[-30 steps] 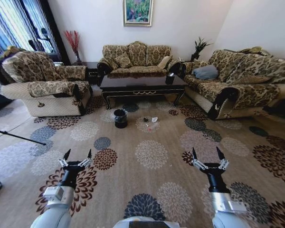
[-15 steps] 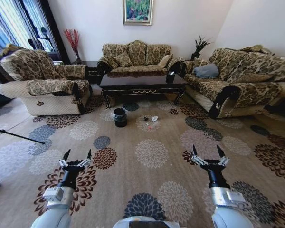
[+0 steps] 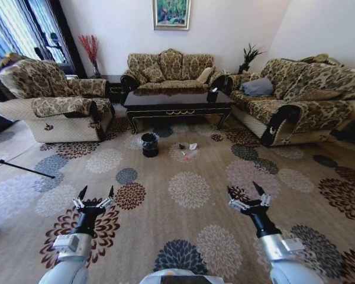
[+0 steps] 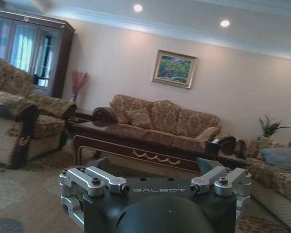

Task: Move to the front of the table and pick up the trash from the floor, then place it into the trash bin.

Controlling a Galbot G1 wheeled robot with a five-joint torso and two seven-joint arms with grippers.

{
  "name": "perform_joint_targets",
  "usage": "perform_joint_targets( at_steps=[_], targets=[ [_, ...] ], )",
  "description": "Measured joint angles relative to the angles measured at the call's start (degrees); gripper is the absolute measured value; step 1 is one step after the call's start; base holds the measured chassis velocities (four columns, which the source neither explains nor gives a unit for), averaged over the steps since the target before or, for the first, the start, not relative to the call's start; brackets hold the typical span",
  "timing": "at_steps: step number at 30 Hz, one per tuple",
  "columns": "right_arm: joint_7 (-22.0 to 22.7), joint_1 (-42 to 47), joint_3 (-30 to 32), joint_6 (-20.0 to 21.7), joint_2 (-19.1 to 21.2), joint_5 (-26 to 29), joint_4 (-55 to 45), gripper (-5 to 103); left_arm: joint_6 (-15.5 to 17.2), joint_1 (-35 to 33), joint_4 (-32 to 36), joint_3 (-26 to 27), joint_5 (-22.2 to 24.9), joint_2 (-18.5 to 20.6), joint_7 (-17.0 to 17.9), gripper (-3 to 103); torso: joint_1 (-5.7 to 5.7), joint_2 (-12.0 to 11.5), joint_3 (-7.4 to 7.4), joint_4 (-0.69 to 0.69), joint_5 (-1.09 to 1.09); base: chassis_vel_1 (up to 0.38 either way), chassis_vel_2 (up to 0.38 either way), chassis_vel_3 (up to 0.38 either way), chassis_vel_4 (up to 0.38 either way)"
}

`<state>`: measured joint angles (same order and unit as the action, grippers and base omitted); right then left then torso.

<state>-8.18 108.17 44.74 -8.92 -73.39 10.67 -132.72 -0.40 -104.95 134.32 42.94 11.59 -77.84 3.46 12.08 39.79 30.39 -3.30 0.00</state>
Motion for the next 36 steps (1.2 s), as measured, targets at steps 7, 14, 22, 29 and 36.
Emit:
perform_joint_targets(
  at_steps=[7, 14, 22, 29, 36],
  targets=[
    [-0.31, 0.37, 0.11, 2.82, 0.11, 0.65, -0.34, 100, -0.39, 0.03, -0.17, -0.07, -0.29, -0.36, -0.02, 100, -0.6, -1.45, -0.86, 0.01, 0.0, 0.0, 0.0, 0.0, 0.0],
    [8.21, 0.54, -0.04, 10.19, 0.49, 2.6, -1.64, 100, -0.83, 0.17, -0.44, 0.04, -0.45, -0.5, -0.12, 100, -1.42, -3.43, -2.02, 0.0, 0.0, 0.0, 0.0, 0.0, 0.0],
    [7.46, 0.46, -0.1, 10.44, 0.31, 2.68, -1.87, 100, -1.14, 0.24, -0.86, -0.14, -0.76, -0.78, -0.22, 100, -2.19, -5.3, -3.1, 0.0, 0.0, 0.0, 0.0, 0.0, 0.0],
    [6.7, 0.43, -0.39, 9.47, -0.01, 2.34, -1.49, 100, -1.28, 0.22, -0.85, -0.16, -0.79, -0.8, -0.32, 100, -2.92, -7.06, -4.15, 0.01, 0.0, 0.0, 0.0, 0.0, 0.0],
    [6.75, 0.58, -0.37, 9.26, -0.09, 2.37, -1.5, 100, -1.45, 0.37, -0.99, -0.51, -0.97, -0.85, -0.38, 100, -3.47, -8.52, -5.05, 0.0, 0.0, 0.0, 0.0, 0.0, 0.0]
  ],
)
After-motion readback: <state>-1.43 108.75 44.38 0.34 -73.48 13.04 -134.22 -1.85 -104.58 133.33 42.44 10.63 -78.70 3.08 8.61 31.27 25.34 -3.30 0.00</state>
